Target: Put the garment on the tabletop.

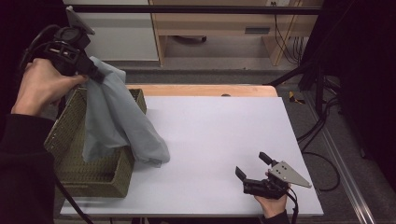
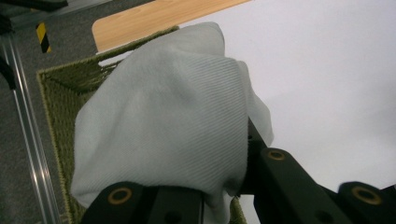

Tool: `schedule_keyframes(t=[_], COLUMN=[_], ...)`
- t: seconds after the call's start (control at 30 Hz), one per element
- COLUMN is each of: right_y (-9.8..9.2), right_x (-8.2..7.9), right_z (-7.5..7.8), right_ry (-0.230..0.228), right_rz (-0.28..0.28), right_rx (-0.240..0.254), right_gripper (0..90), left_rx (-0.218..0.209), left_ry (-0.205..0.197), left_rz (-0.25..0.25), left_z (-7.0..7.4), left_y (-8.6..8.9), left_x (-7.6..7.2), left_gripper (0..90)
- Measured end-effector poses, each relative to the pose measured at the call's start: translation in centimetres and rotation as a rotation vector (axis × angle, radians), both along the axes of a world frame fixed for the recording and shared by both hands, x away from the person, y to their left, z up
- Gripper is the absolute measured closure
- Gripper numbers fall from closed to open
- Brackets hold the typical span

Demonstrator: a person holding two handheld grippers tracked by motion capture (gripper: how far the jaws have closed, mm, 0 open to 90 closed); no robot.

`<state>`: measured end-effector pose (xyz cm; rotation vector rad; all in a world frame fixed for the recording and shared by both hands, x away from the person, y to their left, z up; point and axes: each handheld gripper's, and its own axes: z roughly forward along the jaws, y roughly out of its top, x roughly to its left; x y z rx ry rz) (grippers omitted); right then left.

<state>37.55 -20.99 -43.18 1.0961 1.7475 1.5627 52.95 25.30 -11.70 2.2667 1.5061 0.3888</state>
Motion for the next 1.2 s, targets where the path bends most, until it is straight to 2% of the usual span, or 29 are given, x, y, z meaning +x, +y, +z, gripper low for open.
schedule_keyframes(t=[0.27, 0.3, 0.33, 0.37, 0.47, 0.53, 0.6, 0.63, 0.67, 0.7, 0.77, 0.83, 0.87, 0.9, 0.97, 1.0, 1.03, 1.17, 1.2], right_y=[-0.2, -0.2, -0.2, -0.2, -0.2, -0.3, -0.4, -0.4, -0.5, -0.5, -0.5, -0.5, -0.4, -0.4, -0.4, -0.6, -0.5, -0.6, -0.7], right_x=[-0.1, -0.1, -0.2, -0.3, -0.3, -0.3, -0.4, -0.4, -0.4, -0.4, -0.3, -0.3, -0.4, -0.2, -0.3, -0.2, -0.3, -0.3, -0.2], right_z=[0.1, 0.1, 0.1, 0.2, 0.2, 0.3, 0.4, 0.4, 0.3, 0.3, 0.3, 0.3, 0.4, 0.3, 0.3, 0.2, 0.3, 0.2, 0.1], right_ry=[-0.007, -0.01, -0.004, 0.004, -0.023, -0.014, -0.003, -0.003, -0.015, -0.016, -0.021, -0.018, -0.005, -0.023, -0.011, -0.027, -0.005, -0.014, -0.031], right_rz=[0.001, 0.003, -0.003, 0.0, 0.006, 0.004, 0.006, 0.006, 0.001, 0.002, 0.004, 0.007, 0.01, 0.007, 0.008, 0.012, 0.006, 0.006, 0.012], right_rx=[-0.003, -0.001, 0.004, 0.013, 0.006, -0.002, 0.012, 0.012, 0.002, 0.002, 0.002, 0.0, 0.018, 0.011, 0.011, -0.003, 0.012, 0.0, -0.008], right_gripper=[0.1, 0.1, 0.1, 0.1, 0.1, 0.1, 0.1, 0.1, 0.1, 0.1, 0.1, 0.1, 0.1, 0.1, 0.1, 0.1, 0.1, 0.1, 0.1], left_rx=[-0.018, -0.018, -0.02, -0.02, -0.029, -0.024, -0.022, -0.022, -0.028, -0.037, -0.027, -0.028, -0.028, -0.027, -0.021, -0.026, -0.023, -0.039, -0.046], left_ry=[-0.046, -0.046, -0.06, -0.06, -0.089, -0.097, -0.099, -0.099, -0.113, -0.122, -0.103, -0.109, -0.109, -0.112, -0.113, -0.111, -0.113, -0.115, -0.113], left_rz=[-0.058, -0.058, -0.073, -0.073, -0.12, -0.14, -0.163, -0.163, -0.181, -0.196, -0.225, -0.239, -0.239, -0.246, -0.277, -0.285, -0.291, -0.308, -0.314], left_z=[1.7, 1.7, 2.1, 2.1, 2.8, 3.1, 3.3, 3.3, 3.4, 3.4, 3.3, 3.0, 3.0, 2.8, 2.2, 2.0, 1.7, 0.4, 0.0], left_y=[-3.4, -3.4, -4.4, -4.4, -6.2, -7.2, -8.2, -8.2, -9.1, -9.6, -10.5, -11.3, -11.3, -11.8, -13.0, -13.4, -13.7, -14.4, -14.6], left_x=[-0.7, -0.7, -0.8, -0.8, -1.1, -1.2, -1.3, -1.3, -1.5, -1.5, -1.5, -1.5, -1.5, -1.5, -1.5, -1.4, -1.4, -1.2, -1.2], left_gripper=[83.5, 83.5, 83.5, 83.5, 83.5, 83.6, 83.5, 83.5, 83.5, 83.5, 83.5, 83.5, 83.5, 83.5, 83.4, 83.4, 83.4, 83.4, 83.4])
